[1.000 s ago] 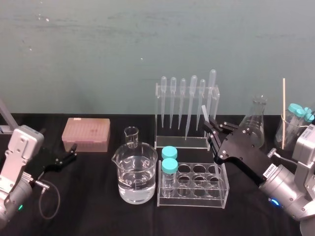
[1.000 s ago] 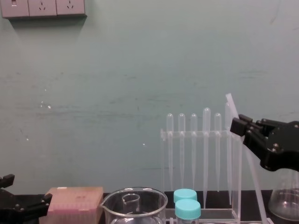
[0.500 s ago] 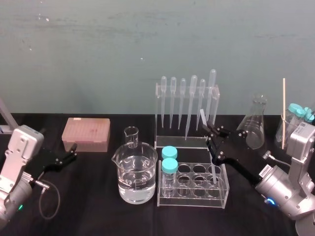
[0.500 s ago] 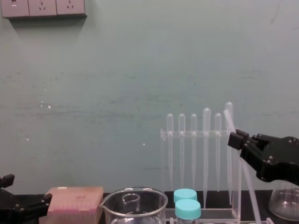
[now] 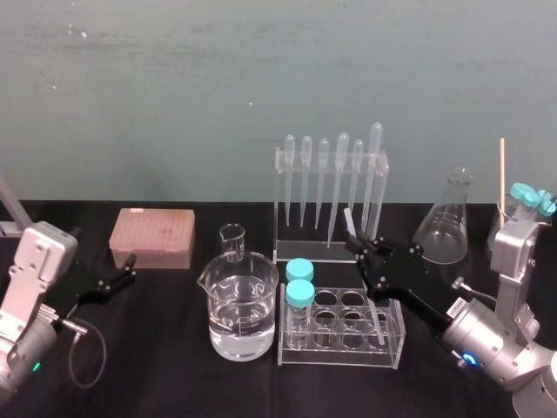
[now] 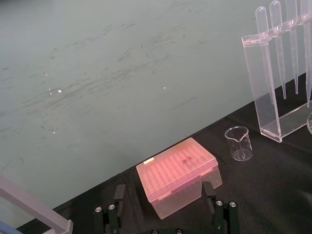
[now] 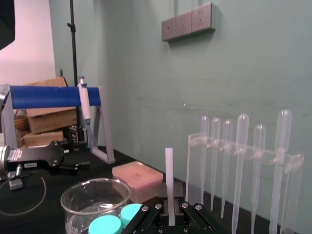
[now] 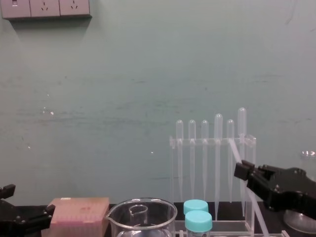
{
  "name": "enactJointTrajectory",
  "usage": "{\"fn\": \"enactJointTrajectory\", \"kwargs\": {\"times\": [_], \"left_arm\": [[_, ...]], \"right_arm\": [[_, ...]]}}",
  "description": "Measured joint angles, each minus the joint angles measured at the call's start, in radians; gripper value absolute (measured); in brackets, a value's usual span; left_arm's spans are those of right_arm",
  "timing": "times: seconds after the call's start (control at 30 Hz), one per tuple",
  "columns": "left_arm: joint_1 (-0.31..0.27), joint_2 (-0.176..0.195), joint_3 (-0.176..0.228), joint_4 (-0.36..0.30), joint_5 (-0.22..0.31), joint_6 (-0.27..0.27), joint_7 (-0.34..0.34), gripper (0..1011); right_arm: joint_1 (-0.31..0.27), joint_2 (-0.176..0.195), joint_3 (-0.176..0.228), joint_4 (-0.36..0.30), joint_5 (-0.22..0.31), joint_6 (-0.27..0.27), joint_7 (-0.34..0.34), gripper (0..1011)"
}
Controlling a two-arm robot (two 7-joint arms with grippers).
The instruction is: Pick up the stirring rod with one hand, then place it down.
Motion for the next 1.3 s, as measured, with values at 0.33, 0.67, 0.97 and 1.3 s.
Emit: {"fn": "enactJointTrajectory", "kwargs": {"times": [0.33, 0.67, 0.97, 1.3], "left_arm": [[0.000, 0.000, 0.000, 0.000, 0.000, 0.000, 0.000, 1000], [0.000, 0.000, 0.000, 0.000, 0.000, 0.000, 0.000, 1000], [0.000, 0.000, 0.000, 0.000, 0.000, 0.000, 0.000, 1000], [0.000, 0.000, 0.000, 0.000, 0.000, 0.000, 0.000, 1000]], "right_arm": [[0.015, 0.002, -0.012, 0.019, -0.001, 0.016, 0.001, 62], [0.013, 0.001, -0.010, 0.018, 0.000, 0.014, 0.001, 62], [0.013, 0.001, -0.009, 0.017, 0.000, 0.013, 0.001, 212], [0.012, 0.001, -0.009, 0.016, 0.001, 0.011, 0.002, 556]]}}
